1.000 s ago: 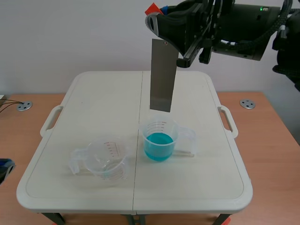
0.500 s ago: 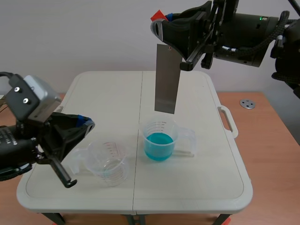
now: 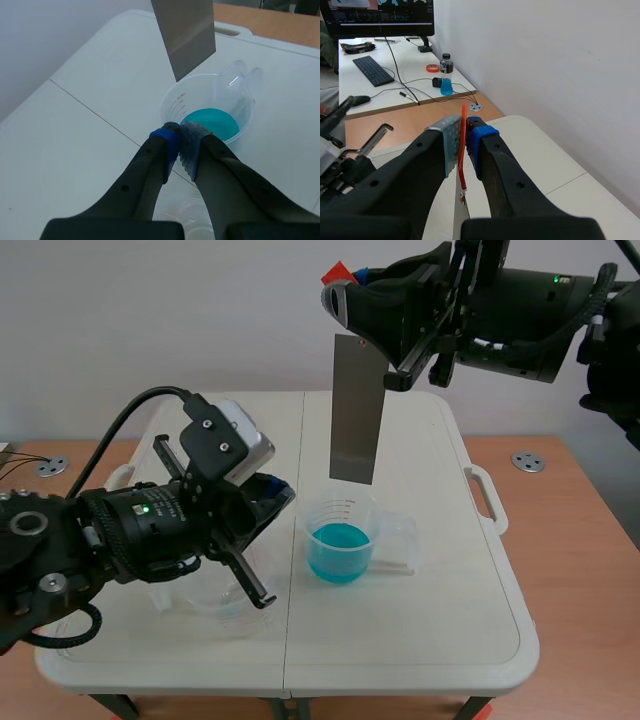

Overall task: Hold the metal plate by the orange handle, dip it into the blue solution, take it out and point at it, then put the plate back in the beaker on the left.
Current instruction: 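Point at the plate with the left hand, then lower the plate into the blue solution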

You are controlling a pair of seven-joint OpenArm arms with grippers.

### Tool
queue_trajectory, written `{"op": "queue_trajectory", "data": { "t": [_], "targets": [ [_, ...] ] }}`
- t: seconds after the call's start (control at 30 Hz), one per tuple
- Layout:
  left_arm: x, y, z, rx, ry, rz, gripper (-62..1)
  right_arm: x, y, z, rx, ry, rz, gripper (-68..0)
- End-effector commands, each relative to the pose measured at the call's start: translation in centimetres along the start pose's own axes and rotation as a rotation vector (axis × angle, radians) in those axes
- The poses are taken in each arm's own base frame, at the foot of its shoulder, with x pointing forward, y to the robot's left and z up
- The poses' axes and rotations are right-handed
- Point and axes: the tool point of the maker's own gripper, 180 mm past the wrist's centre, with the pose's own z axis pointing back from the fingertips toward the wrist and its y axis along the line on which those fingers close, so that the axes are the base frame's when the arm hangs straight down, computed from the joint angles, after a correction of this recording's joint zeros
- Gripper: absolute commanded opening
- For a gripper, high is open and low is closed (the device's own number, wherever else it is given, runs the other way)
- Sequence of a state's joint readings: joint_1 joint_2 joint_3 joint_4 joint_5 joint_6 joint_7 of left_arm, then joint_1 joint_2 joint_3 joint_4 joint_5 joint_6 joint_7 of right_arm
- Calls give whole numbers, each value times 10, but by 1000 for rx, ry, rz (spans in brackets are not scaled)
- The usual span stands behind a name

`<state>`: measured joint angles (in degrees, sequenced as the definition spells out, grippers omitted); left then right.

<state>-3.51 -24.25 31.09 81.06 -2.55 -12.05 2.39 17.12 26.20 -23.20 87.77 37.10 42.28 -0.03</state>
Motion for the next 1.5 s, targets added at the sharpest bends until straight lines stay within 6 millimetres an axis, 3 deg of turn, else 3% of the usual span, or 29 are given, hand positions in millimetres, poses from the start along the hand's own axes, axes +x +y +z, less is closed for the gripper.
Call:
{"op": "queue_trajectory", "data": {
  "t": [0.0,0.3,0.83,0.93,1.07,1.23,1.47],
  "targets": [
    [7,5,-3,13,-26,0,-579,15,-2,-1,6,-46,14,-662],
    [4,9,-21,28,-12,-25,-579,15,-2,-1,6,-46,13,-662],
    [3,8,-23,36,-2,-46,-579,15,-1,-3,7,-51,10,-662],
    [-3,24,-18,112,18,-57,-579,16,0,-5,8,-58,8,-662],
    [-3,51,5,233,30,-90,-579,16,0,-5,8,-58,8,-662],
    [-5,61,50,276,57,-150,-579,13,-2,-4,3,-50,2,-662],
    [-41,61,121,286,223,-216,-579,-2,-9,-3,-21,-30,-37,-662]
  ]
}}
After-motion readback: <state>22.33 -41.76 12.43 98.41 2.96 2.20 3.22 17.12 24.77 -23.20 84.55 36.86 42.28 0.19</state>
